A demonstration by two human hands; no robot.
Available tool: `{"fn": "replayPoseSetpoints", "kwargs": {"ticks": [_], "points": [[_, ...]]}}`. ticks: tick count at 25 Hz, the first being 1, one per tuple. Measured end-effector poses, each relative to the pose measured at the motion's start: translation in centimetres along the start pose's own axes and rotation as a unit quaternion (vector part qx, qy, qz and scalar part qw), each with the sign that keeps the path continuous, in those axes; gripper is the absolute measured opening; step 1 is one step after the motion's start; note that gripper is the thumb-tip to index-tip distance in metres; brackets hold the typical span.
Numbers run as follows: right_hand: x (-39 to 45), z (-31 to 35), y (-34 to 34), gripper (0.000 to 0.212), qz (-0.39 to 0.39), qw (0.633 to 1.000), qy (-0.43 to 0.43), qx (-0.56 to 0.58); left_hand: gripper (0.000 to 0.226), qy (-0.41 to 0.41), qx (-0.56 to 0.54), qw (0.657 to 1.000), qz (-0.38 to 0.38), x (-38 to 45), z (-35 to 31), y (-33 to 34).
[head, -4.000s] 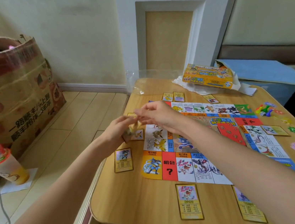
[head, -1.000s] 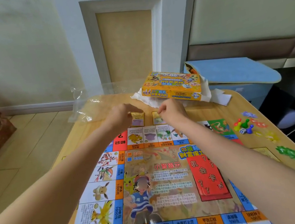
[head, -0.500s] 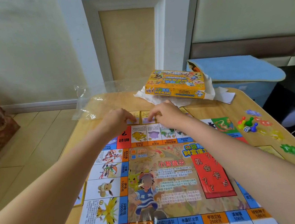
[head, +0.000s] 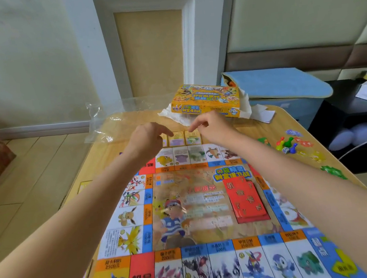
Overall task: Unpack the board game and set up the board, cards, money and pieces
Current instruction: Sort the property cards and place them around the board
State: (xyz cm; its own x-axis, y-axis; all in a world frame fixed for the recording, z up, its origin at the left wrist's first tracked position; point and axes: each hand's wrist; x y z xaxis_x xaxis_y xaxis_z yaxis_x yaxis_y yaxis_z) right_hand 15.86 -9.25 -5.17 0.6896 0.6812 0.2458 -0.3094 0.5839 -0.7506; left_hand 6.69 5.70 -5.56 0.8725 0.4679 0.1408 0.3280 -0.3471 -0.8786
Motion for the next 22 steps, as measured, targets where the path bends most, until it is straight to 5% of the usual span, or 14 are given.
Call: {"fn": "replayPoseSetpoints", "kwargs": {"ticks": [10, 15, 22], "points": [[-21.4, 3.5, -9.8, 0.019, 0.250, 0.949, -0.059, -0.182, 0.029, 0.217, -0.008, 0.966, 0.142, -16.3, -11.0, 0.8], [-29.7, 1.6, -11.6, 0.057, 0.370, 0.885, 0.010, -0.284, 0.019, 0.276, 0.020, 0.936, 0.218, -22.8, -14.7, 3.5], [-32.1, 0.8, -11.1, 0.081, 0.378, 0.873, 0.006, -0.308, 0.046, 0.246, 0.112, 0.937, 0.220, -24.2, -15.2, 5.7]]}}
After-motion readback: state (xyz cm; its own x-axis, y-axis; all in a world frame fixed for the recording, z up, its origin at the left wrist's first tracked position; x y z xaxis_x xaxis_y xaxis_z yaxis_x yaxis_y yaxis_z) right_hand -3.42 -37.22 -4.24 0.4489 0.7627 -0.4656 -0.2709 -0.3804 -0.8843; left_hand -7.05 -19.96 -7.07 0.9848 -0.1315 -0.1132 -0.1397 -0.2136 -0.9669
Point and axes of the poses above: each hand's wrist, its own x-axis towards the middle knuckle, its own y-axis out of the palm, z = x × y, and after that the axes turned 11 degrees about -y, right-handed
